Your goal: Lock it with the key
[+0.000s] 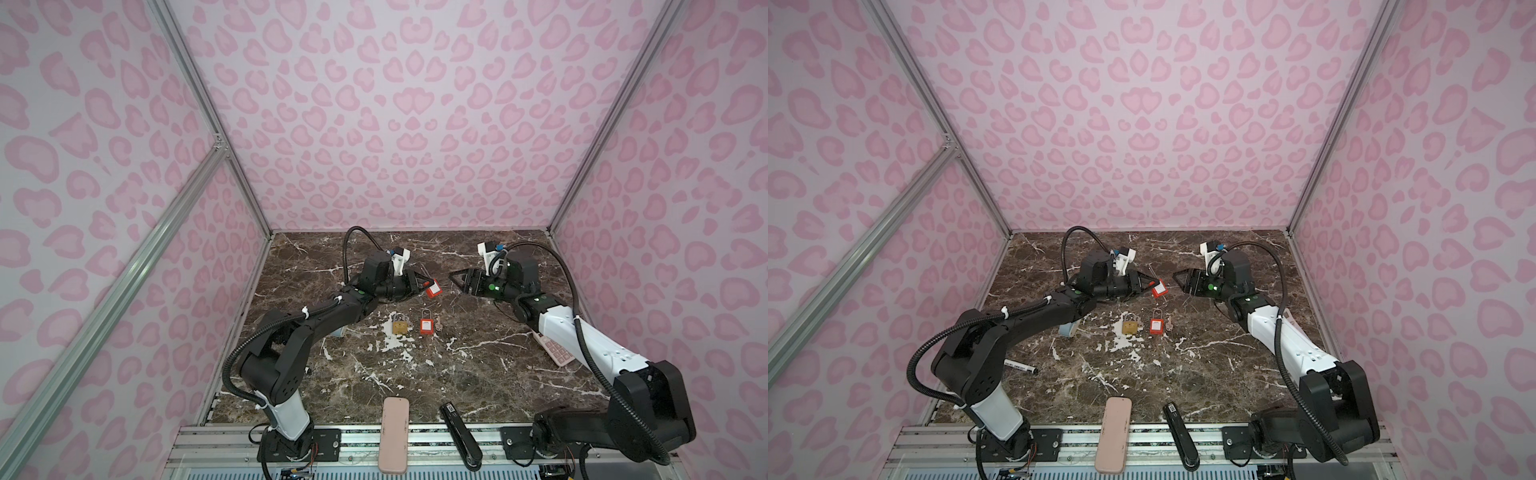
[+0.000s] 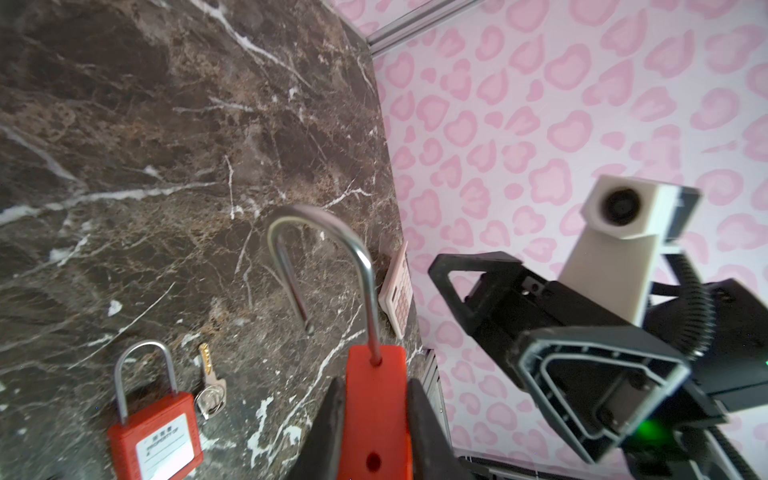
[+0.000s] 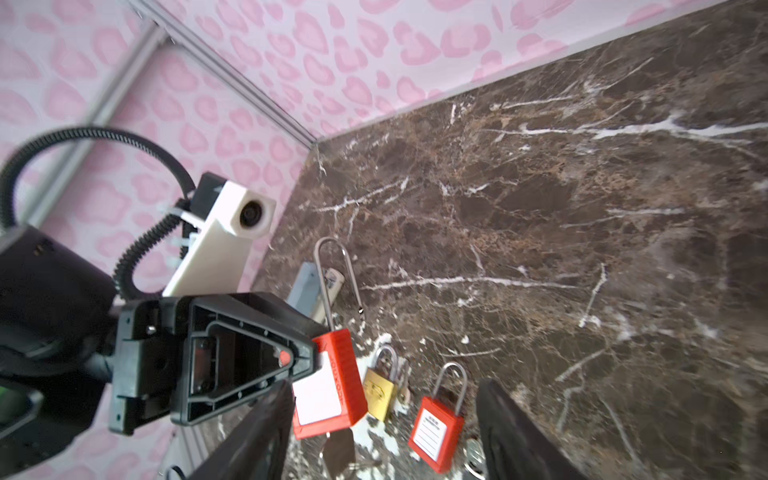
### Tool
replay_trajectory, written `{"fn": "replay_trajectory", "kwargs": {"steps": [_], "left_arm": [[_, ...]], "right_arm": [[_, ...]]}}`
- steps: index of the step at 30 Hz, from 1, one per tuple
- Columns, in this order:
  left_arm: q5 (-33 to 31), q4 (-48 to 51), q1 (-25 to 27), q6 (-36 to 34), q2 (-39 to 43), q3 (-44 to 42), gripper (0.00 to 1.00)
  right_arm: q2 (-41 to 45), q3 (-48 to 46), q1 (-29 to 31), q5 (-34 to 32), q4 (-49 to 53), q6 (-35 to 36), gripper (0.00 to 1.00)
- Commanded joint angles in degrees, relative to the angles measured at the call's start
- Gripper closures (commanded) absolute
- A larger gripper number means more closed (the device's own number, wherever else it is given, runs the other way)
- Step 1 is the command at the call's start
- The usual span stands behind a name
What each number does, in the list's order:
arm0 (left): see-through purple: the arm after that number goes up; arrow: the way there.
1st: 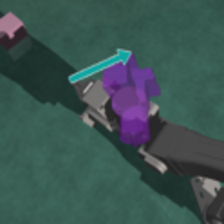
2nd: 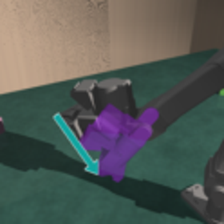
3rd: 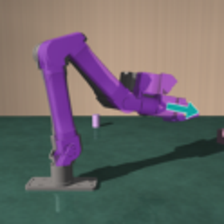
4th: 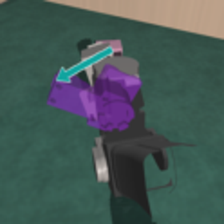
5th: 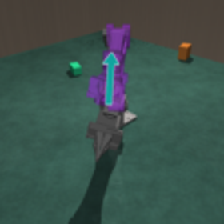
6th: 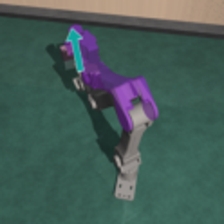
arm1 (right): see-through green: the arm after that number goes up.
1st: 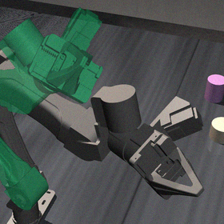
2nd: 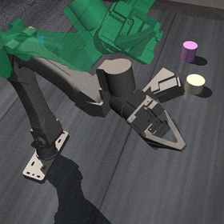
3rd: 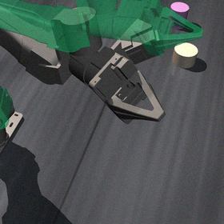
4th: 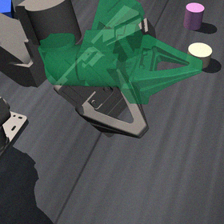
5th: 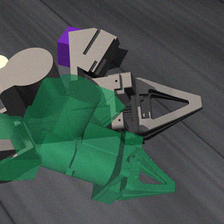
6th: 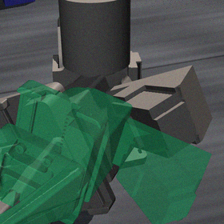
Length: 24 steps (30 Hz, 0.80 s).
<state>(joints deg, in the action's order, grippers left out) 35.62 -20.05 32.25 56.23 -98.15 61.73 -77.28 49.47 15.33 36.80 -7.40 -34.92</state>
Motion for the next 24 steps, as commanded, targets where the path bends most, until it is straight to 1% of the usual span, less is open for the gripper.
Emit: {"fn": "replay_trajectory", "kwargs": {"steps": [1, 6, 8, 10, 12, 14, 20, 24], "left_arm": [[-1.96, -9.08, -0.32, 3.58, 2.41, -0.94, 0.91], [-5.50, -14.84, -1.53, 7.49, 5.88, -4.58, 0.91], [-11.25, -15.18, -1.58, 8.95, 8.61, -7.48, 0.91], [-14.60, -16.62, -1.73, 10.18, 10.71, -9.75, 0.91], [-15.95, -17.89, -1.93, 11.28, 11.85, -11.16, 0.91], [-16.10, -19.52, -2.18, 12.45, 12.45, -11.99, 0.91], [-15.60, -24.80, -3.15, 16.60, 12.73, -13.89, 0.90], [-14.57, -26.40, -3.42, 17.86, 12.07, -13.76, 0.90]], "right_arm": [[-1.20, -2.01, -0.87, 5.66, -15.90, -14.42, 0.28], [-5.22, -5.18, -0.54, 8.41, -29.18, -28.28, 0.27], [-6.89, -6.88, 0.22, 8.57, -37.70, -33.31, 0.27], [-8.36, -7.66, 1.45, 8.45, -43.03, -36.15, 0.27], [-9.88, -7.56, 2.72, 8.66, -46.12, -37.95, 0.27], [-11.41, -7.45, 4.00, 8.38, -49.18, -40.02, 0.26], [-18.34, -6.16, 7.51, 7.29, -63.49, -49.24, 0.27], [-22.01, -5.14, 9.45, 5.79, -69.32, -53.48, 0.27]]}}
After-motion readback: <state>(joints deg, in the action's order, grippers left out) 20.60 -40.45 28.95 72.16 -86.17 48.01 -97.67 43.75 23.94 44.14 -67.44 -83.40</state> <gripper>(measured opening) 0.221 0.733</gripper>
